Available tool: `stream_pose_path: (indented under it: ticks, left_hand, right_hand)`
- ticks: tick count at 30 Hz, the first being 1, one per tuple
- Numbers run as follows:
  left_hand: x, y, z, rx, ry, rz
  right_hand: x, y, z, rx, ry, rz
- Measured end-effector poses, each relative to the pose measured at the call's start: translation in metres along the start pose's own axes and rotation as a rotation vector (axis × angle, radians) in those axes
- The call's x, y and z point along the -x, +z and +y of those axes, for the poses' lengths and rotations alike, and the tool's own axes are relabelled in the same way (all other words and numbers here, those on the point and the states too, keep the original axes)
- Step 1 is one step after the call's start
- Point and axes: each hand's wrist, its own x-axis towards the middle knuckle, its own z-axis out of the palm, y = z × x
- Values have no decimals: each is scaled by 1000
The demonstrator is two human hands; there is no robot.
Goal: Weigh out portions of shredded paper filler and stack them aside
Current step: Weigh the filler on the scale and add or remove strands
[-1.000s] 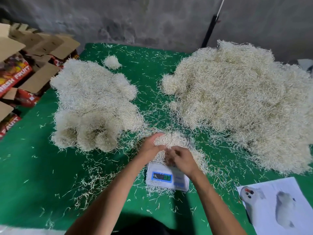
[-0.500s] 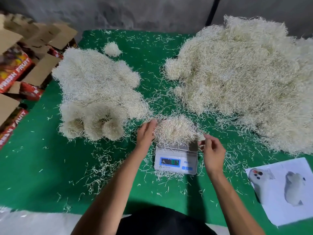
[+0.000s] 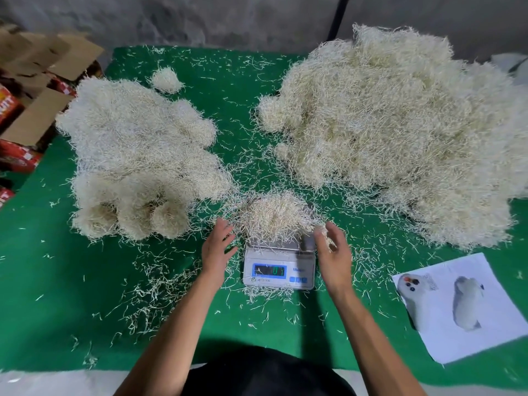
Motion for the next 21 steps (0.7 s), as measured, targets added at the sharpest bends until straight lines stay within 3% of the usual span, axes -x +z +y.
stream_pose_path:
  ticks: [11, 16, 21]
  left_hand:
    - [-3, -7, -1, 109, -43, 115]
    - [-4, 26, 6, -74, -29, 85]
    - [-3, 65, 37, -87, -52, 39]
  right_hand:
    - [-18, 4, 2, 28, -9, 9]
    - [-40, 35, -20, 261, -111, -133]
    - [-30, 92, -49, 111, -101, -358]
